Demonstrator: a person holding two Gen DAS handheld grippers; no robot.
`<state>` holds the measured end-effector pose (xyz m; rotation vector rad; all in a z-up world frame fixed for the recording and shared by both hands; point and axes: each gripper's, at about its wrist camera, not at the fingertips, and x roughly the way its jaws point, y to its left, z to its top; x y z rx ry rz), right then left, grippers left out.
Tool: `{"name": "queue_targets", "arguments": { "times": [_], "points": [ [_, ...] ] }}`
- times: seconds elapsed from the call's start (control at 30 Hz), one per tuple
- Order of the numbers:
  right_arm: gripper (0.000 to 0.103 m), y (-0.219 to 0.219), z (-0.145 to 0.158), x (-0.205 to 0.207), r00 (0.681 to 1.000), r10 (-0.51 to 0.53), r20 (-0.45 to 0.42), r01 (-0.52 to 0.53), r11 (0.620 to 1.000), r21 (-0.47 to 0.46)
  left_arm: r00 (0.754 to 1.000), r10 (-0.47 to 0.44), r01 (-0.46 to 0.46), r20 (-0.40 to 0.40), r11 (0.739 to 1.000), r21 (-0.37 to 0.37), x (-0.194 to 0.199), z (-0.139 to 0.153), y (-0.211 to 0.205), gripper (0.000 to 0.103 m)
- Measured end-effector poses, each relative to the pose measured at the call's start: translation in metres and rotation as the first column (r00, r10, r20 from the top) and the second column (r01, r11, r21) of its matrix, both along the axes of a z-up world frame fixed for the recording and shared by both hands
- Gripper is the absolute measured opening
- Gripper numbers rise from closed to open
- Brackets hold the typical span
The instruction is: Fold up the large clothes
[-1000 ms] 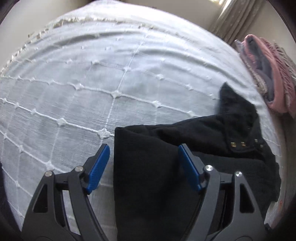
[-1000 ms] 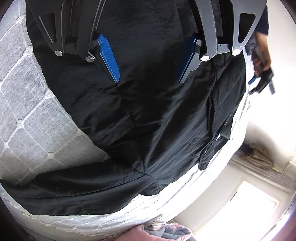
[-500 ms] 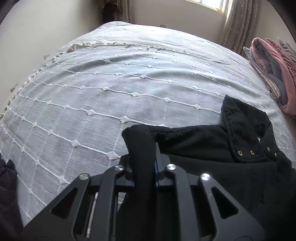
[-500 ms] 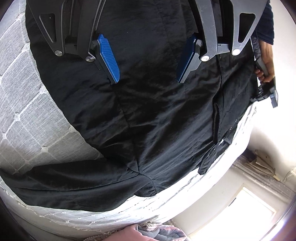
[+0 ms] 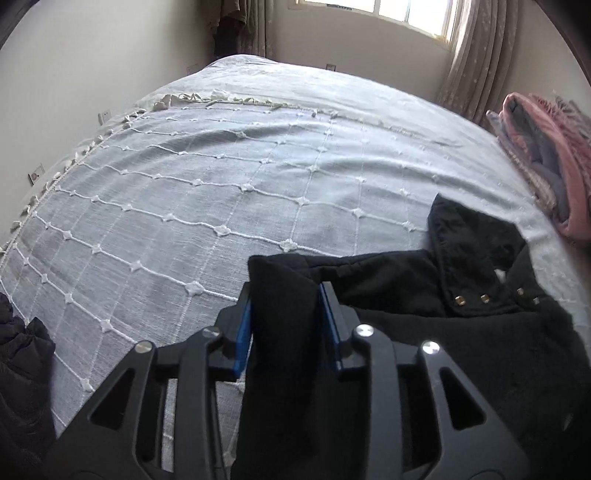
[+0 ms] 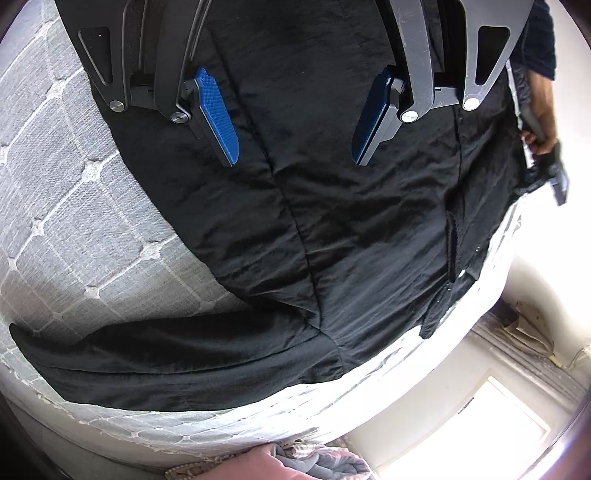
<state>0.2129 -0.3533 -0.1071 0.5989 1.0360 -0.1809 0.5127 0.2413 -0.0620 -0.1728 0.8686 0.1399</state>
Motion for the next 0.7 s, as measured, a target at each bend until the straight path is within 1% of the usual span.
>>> {"name": "queue_targets", "arguments": {
  "times": [0.03,0.07,0.1,0.2,0.23,0.27,0.37,0.43,0.47,0.5,0.53,0.57,0.63,0.7],
  "points": [
    [0.065,0.000,0.000,0.000,1.000,-0.002,0.000,0.002,1.000,-0.001,1.000,0.004,-0.004,0.007,1.000,-0.005,-0.009,0.010,0.005,0.040],
    [0.065,0.001,0.001,-0.001,1.000,0.000,0.002,0.000,1.000,0.000,1.000,0.002,-0.002,0.002,1.000,-0.007,-0.019,0.017,0.007,0.047],
    [0.065,0.001,0.002,-0.001,1.000,0.003,0.003,-0.003,1.000,0.001,1.000,-0.011,0.011,-0.012,1.000,-0.012,-0.031,0.022,0.009,0.049],
    [0.065,0.001,0.003,-0.004,1.000,0.010,0.012,-0.010,1.000,0.008,0.999,-0.053,0.053,-0.011,0.998,0.029,-0.078,0.029,-0.002,0.049],
    [0.065,-0.001,0.004,-0.004,1.000,0.008,0.013,-0.009,1.000,0.012,0.997,-0.072,0.072,-0.005,0.996,0.046,-0.095,0.029,-0.010,0.050],
    [0.065,-0.002,0.004,-0.006,1.000,0.006,0.015,-0.006,1.000,0.021,0.995,-0.096,0.096,-0.006,0.994,0.046,-0.107,0.028,-0.020,0.051],
    [0.065,-0.003,0.000,-0.009,1.000,-0.005,0.013,0.005,0.999,0.048,0.976,-0.215,0.215,-0.022,0.976,0.014,-0.139,0.021,-0.071,0.053],
    [0.065,0.000,-0.001,-0.009,1.000,0.004,0.013,-0.005,0.998,0.064,0.954,-0.297,0.297,-0.030,0.955,0.013,-0.150,0.017,-0.121,0.053],
    [0.065,0.002,0.000,-0.009,1.000,0.012,0.015,-0.013,0.998,0.066,0.941,-0.337,0.337,-0.030,0.941,0.016,-0.154,0.016,-0.146,0.055],
    [0.065,0.004,0.001,-0.009,1.000,0.023,0.019,-0.024,0.997,0.067,0.924,-0.382,0.383,-0.027,0.923,0.036,-0.157,0.014,-0.180,0.061],
    [0.065,0.005,0.002,-0.010,0.999,0.027,0.023,-0.028,0.997,0.069,0.912,-0.408,0.409,-0.025,0.910,0.064,-0.157,0.011,-0.205,0.065],
    [0.065,0.003,0.002,-0.011,0.999,0.024,0.029,-0.027,0.997,0.079,0.896,-0.443,0.444,-0.030,0.890,0.100,-0.157,0.006,-0.239,0.071],
    [0.065,-0.002,0.003,-0.012,0.999,0.009,0.034,-0.013,0.995,0.099,0.863,-0.500,0.505,-0.072,0.850,0.149,-0.155,-0.008,-0.291,0.071],
    [0.065,-0.010,0.002,-0.016,0.999,-0.018,0.029,0.015,0.995,0.103,0.839,-0.533,0.543,-0.104,0.813,0.210,-0.151,-0.022,-0.337,0.071]
  ]
}}
